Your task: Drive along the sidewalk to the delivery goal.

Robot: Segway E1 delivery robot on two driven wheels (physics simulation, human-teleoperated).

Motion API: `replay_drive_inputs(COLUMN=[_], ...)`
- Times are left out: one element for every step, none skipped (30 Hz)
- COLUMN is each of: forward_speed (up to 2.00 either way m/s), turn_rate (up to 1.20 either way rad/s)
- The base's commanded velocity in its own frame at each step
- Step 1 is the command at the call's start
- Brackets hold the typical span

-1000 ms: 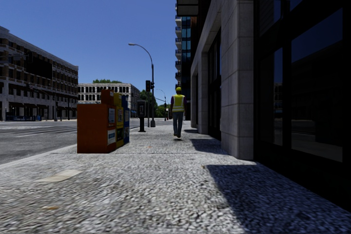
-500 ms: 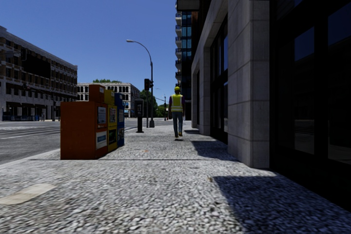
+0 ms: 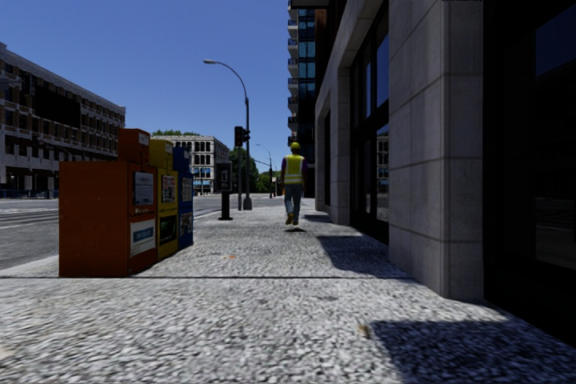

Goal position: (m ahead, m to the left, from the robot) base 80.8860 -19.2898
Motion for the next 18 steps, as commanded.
replay_drive_inputs(forward_speed=[2.0,2.0,2.0,1.93,1.79,1.71,1.71,1.67,1.66,1.66,1.66,1.63,1.53,1.53,1.5,1.47,1.42,1.42], turn_rate=[0.0,0.0,0.0,0.0,0.0,0.0,0.0,0.0,0.0,0.0,0.0,0.0,0.0,0.0,0.0,0.0,0.0,0.0])
